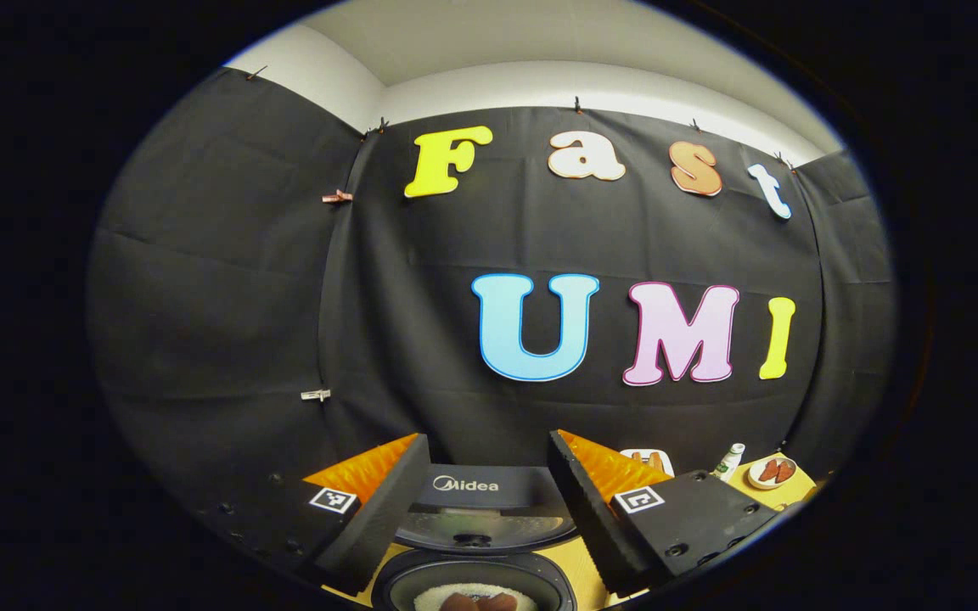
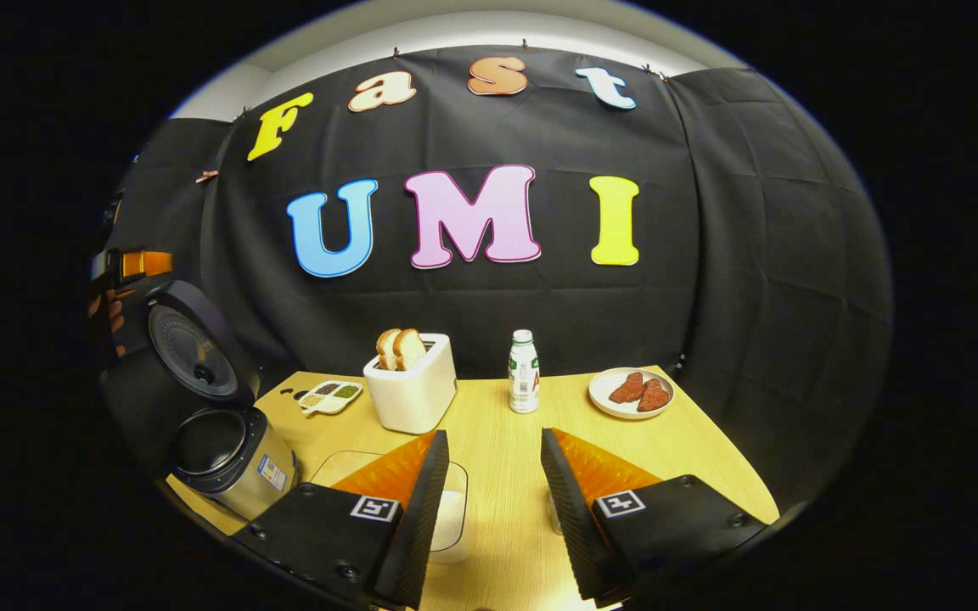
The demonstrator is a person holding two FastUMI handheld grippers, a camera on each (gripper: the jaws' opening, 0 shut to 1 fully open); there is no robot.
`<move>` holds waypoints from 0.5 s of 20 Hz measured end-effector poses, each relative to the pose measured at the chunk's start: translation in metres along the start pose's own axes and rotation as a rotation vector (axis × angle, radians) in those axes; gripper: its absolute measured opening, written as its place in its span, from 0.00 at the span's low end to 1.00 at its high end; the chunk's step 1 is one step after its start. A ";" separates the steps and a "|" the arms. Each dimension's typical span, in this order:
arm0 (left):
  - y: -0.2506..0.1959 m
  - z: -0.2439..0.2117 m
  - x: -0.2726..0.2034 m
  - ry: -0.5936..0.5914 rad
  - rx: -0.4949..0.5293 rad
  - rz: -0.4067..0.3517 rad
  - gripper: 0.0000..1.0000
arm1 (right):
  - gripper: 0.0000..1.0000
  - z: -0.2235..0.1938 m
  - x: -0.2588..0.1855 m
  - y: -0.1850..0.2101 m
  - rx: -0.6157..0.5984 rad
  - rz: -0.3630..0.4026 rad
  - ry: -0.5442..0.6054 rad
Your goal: Close the left gripper, press the button to open the rice cooker; take a wooden spoon from the chopstick holder with the right hand, scoop a spoonful of rice and pour it into the rice cooker, then put the wooden spoon back into the chopstick holder.
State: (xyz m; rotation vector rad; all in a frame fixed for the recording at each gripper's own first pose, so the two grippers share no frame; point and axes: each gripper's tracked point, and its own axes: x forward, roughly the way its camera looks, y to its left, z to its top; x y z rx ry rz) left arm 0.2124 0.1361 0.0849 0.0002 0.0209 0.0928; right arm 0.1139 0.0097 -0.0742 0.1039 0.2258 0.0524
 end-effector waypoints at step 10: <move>0.008 -0.016 0.020 0.102 0.050 0.013 0.95 | 0.69 0.006 0.005 0.011 -0.022 0.027 -0.002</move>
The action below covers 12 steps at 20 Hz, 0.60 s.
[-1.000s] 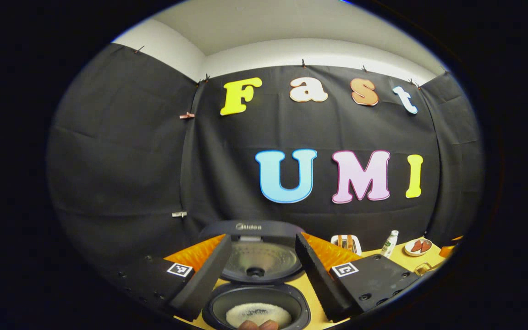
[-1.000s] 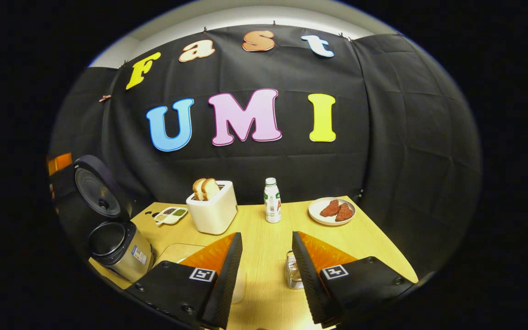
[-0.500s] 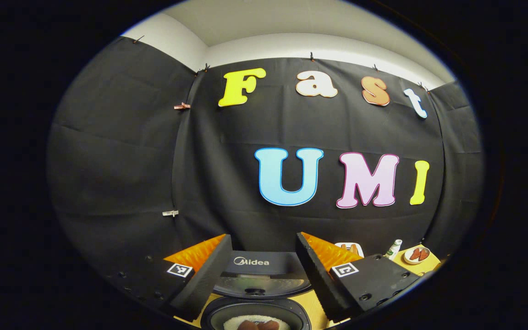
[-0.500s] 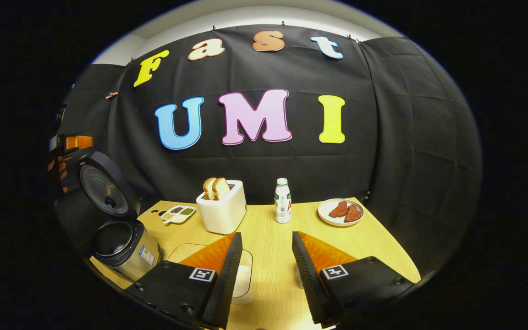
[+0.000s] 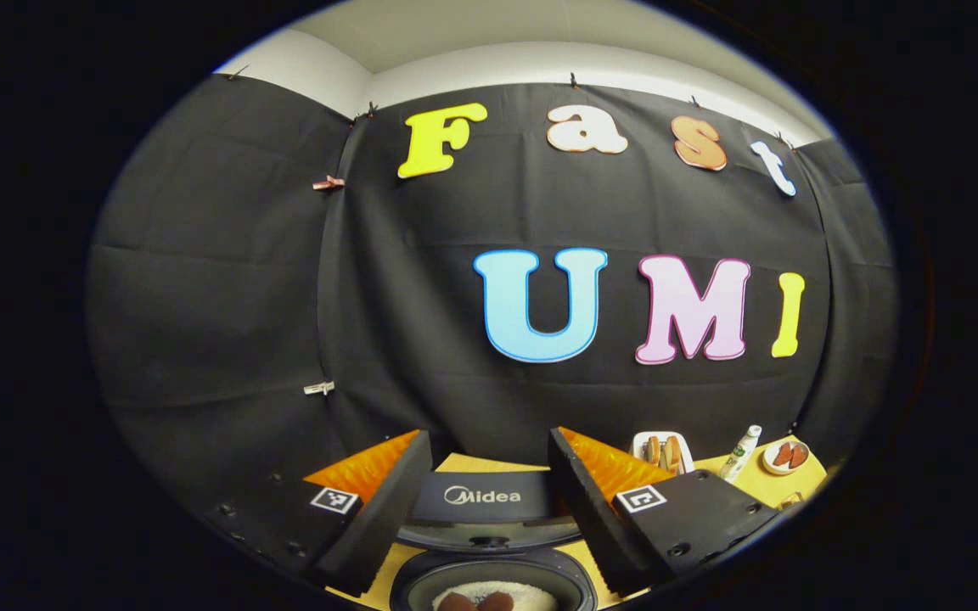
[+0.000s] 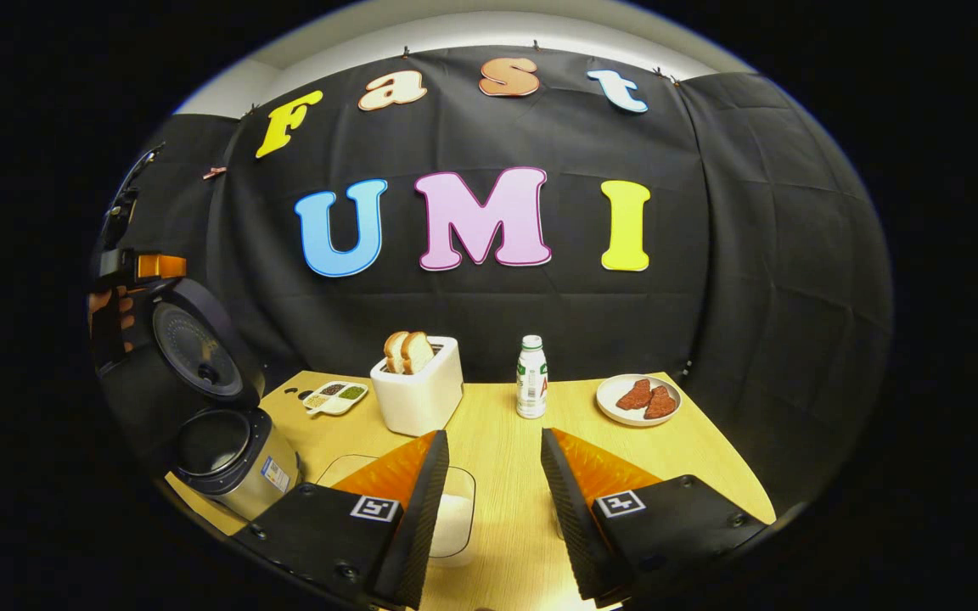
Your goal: Close the left gripper, press the button to open the rice cooker; take a wooden spoon from the chopstick holder with the right hand, scoop a spoonful of rice and pour it into the rice cooker, then put the wooden spoon back into the chopstick holder.
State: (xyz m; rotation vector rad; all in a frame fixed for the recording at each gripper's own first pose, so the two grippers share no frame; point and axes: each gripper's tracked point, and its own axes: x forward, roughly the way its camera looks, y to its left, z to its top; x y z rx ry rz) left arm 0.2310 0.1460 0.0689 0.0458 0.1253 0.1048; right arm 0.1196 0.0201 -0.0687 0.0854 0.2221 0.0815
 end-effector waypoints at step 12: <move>-0.004 -0.039 -0.076 -0.016 -0.043 0.005 1.00 | 0.69 -0.018 -0.014 0.027 -0.018 0.078 0.029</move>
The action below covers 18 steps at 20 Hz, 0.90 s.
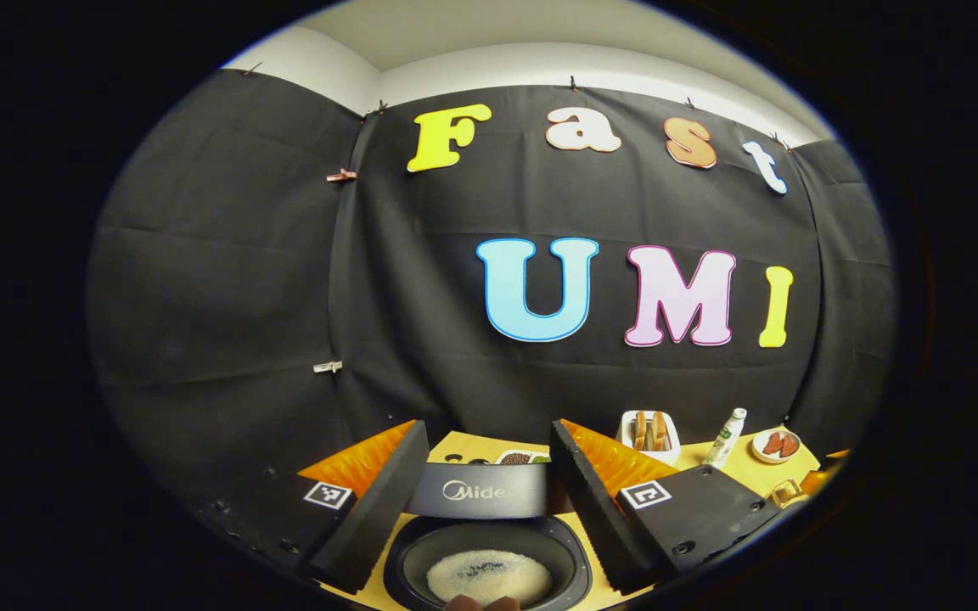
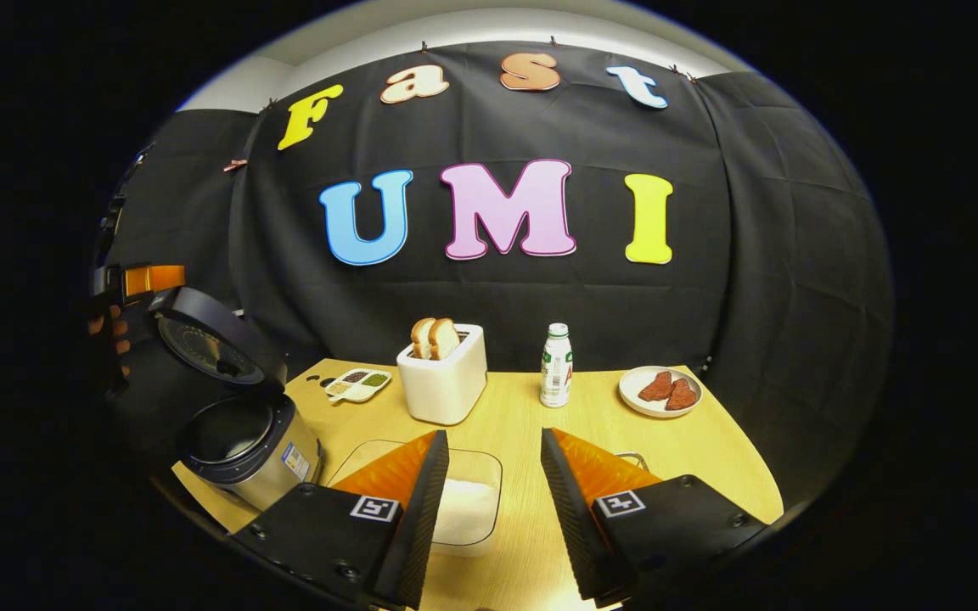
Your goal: Close the left gripper, press the button to open the rice cooker; take a wooden spoon from the chopstick holder with the right hand, scoop a spoonful of rice and pour it into the rice cooker, then put the wooden spoon back into the chopstick holder.
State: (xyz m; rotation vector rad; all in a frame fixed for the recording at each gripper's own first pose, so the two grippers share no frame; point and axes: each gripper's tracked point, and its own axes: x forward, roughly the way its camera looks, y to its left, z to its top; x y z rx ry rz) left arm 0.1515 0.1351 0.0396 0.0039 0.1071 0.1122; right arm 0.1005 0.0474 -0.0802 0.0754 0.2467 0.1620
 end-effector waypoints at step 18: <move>-0.003 -0.160 -0.089 0.174 0.011 0.009 0.99 | 0.69 -0.020 -0.023 0.037 -0.031 0.081 0.049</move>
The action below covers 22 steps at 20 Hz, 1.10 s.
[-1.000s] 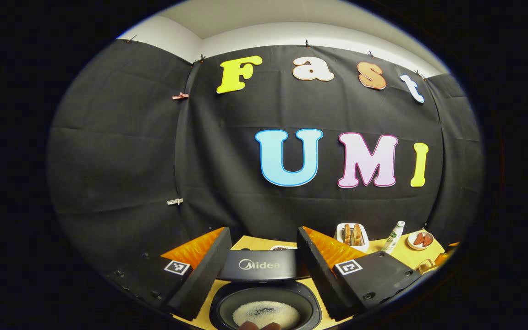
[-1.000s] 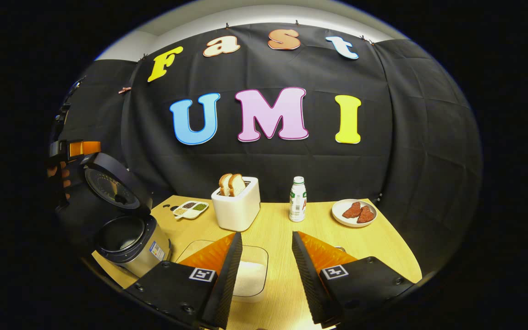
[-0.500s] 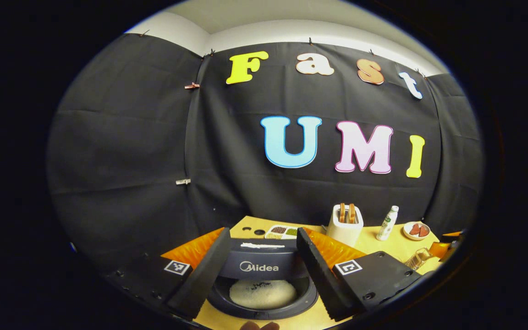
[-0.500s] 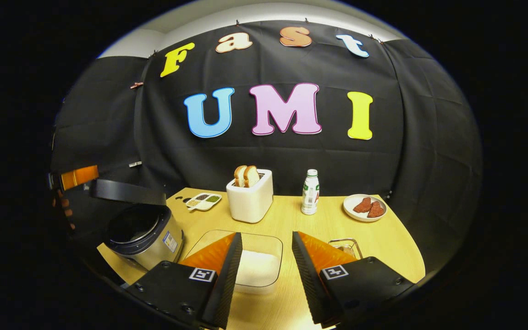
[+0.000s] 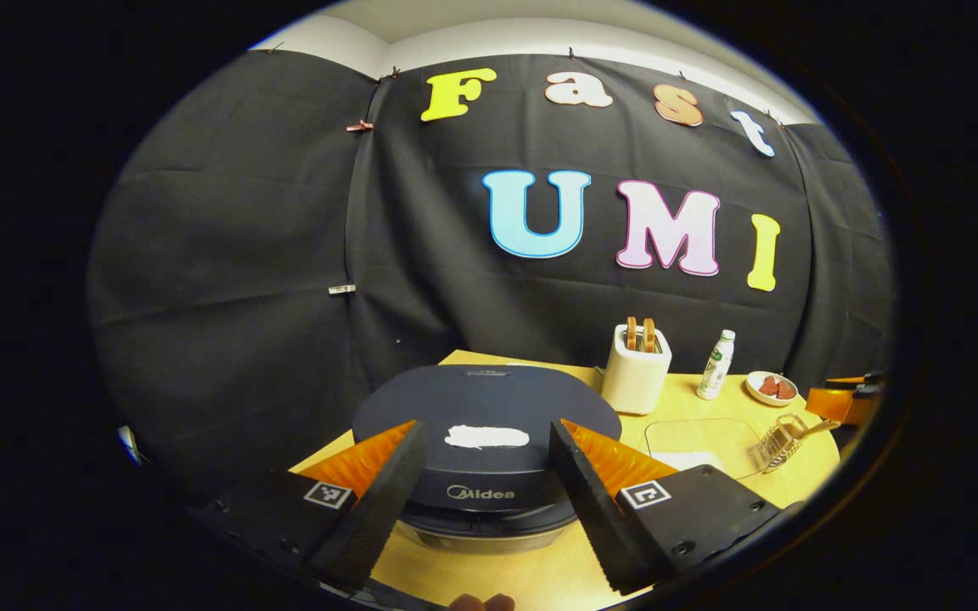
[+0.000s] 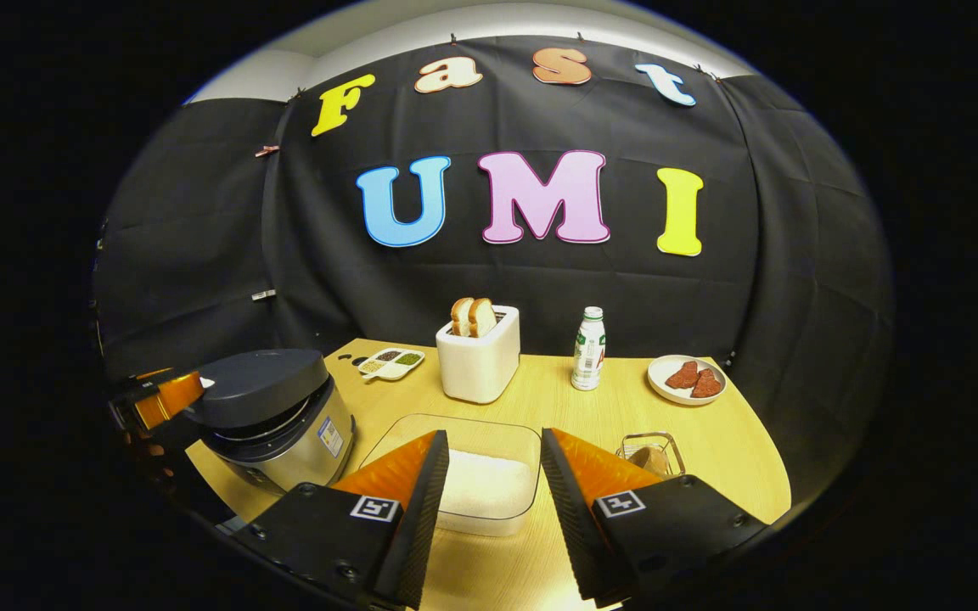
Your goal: Close the left gripper, press the button to open the rice cooker; take a wooden spoon from the chopstick holder with the right hand, scoop a spoonful of rice and pour it into the rice cooker, then put the wooden spoon back into the chopstick holder.
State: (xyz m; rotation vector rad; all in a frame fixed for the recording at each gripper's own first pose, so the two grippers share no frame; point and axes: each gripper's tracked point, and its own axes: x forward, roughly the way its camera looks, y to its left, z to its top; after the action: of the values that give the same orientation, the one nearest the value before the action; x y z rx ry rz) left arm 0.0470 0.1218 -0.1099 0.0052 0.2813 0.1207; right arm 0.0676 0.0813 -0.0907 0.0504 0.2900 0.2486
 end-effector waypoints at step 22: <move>-0.004 -0.029 0.008 -0.008 0.026 0.035 0.96 | 0.69 0.018 -0.012 -0.010 0.011 -0.019 -0.035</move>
State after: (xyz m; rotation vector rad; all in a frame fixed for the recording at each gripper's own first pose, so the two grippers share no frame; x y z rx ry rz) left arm 0.0465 0.1182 -0.1402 0.0361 0.2750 0.1515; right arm 0.0644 0.0681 -0.0708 0.0628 0.2565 0.2266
